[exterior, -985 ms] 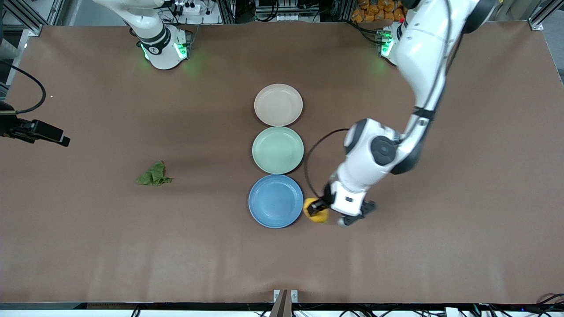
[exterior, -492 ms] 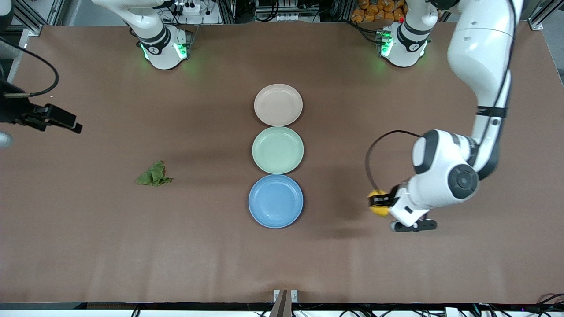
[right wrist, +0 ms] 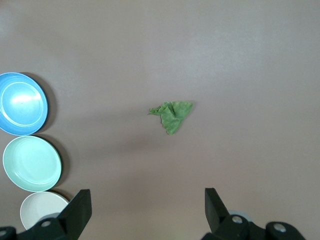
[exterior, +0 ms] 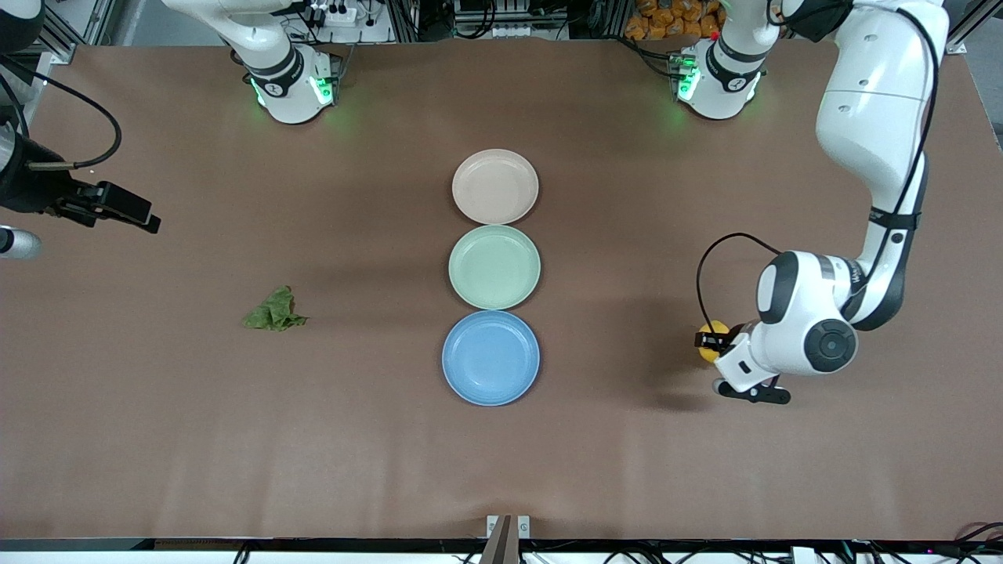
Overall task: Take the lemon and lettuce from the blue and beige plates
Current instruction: 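Carry the lemon away from the plates and set it on the table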
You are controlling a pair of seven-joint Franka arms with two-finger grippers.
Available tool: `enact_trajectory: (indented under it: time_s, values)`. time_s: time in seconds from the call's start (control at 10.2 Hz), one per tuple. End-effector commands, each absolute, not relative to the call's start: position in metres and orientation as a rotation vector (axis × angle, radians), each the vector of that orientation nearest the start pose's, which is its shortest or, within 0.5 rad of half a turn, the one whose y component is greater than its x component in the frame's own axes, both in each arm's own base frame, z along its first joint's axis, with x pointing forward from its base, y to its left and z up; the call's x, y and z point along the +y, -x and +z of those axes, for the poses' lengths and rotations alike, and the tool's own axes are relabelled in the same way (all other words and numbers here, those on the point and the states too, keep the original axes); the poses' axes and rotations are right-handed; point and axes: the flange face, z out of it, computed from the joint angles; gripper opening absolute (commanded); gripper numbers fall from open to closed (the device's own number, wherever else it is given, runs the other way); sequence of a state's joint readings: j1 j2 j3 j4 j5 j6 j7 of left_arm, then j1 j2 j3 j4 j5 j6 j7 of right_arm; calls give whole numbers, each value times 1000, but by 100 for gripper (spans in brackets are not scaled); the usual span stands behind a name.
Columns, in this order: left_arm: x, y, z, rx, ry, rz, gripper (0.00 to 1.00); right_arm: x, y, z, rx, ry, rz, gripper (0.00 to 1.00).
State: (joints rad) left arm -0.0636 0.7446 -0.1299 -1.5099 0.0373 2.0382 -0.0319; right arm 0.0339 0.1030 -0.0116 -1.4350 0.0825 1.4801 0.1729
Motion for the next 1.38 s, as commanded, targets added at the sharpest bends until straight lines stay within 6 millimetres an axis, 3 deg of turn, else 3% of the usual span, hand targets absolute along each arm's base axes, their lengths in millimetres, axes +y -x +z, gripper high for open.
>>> enact_trajectory:
  time_s: [0.0, 0.1, 0.2, 0.3, 0.39, 0.49, 0.89, 1.28]
  values:
    - [-119, -679, 198, 281, 3129, 335, 0, 23, -565, 622, 233, 3072, 74, 100]
    - [-118, -679, 192, 277, 3132, 329, 1, 24, -565, 621, 230, 3087, 72, 100]
    - [-118, -680, 192, 278, 3132, 324, 66, 28, -564, 620, 216, 3109, 74, 100]
    - [-117, -681, 197, 278, 3134, 312, 100, 28, -563, 615, 216, 3111, 83, 100]
    - [-117, -683, 203, 274, 3134, 295, 100, 28, -563, 616, 214, 3111, 76, 100]
    - [-109, -691, 225, 262, 3133, 239, 100, 28, -563, 615, 214, 3113, 80, 100]
    - [-105, -691, 351, 258, 3128, 62, 100, 38, -562, 614, 177, 3151, 75, 100]
    - [-113, -660, 472, 263, 3121, -32, 100, 40, -562, 613, 174, 3148, 78, 100]
